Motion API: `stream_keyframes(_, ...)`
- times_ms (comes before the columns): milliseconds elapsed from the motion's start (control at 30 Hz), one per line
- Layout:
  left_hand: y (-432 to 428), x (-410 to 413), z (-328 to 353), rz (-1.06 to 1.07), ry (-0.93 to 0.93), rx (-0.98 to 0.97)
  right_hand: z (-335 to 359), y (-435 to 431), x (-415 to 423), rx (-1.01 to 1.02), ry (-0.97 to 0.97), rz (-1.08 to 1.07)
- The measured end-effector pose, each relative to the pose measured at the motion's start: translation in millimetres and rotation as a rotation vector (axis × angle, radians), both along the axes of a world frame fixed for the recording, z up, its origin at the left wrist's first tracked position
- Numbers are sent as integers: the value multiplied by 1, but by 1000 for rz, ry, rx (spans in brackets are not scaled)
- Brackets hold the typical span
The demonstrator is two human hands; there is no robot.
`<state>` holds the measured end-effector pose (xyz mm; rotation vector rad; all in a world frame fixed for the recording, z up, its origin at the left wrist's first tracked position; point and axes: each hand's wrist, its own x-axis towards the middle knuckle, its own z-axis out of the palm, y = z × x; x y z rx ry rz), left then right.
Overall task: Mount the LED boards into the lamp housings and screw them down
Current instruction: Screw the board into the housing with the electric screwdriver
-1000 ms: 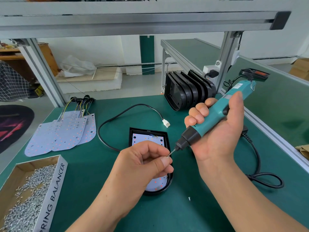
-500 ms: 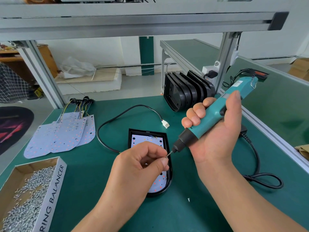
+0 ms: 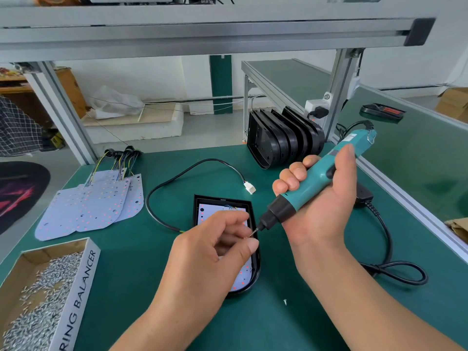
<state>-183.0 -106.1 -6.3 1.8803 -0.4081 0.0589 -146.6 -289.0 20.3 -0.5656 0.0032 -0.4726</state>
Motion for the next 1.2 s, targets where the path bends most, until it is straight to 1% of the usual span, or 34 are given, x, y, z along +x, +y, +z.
stream_keyframes(100,7,6,7,155,-143,-5,-3,-6,3,27,10,-14)
stream_keyframes(167,18,19,7,317,-235,121,-5,-10,6,17,16,-47)
stream_keyframes(200,24,27,6,386,-226,212,-6,-12,7,7,18,-68)
stream_keyframes(267,32,41,4,442,-77,357,-8,-17,12,-12,16,-106)
stream_keyframes(333,33,50,-2,404,78,477,-10,-20,17,-40,13,-134)
stream_keyframes(400,32,55,-9,329,172,516,-12,-24,23,-70,12,-161)
stream_keyframes(467,34,58,-12,263,253,469,-14,-25,29,-91,15,-175)
stream_keyframes(567,38,63,-14,108,433,224,-16,-24,36,-116,26,-186)
stream_keyframes(633,39,63,-15,24,503,138,-18,-22,40,-138,36,-181)
stream_keyframes(800,36,62,-18,-23,572,109,-23,-14,43,-227,30,-169)
stream_keyframes(1200,33,59,-16,-22,576,59,-26,-9,41,-308,19,-126)
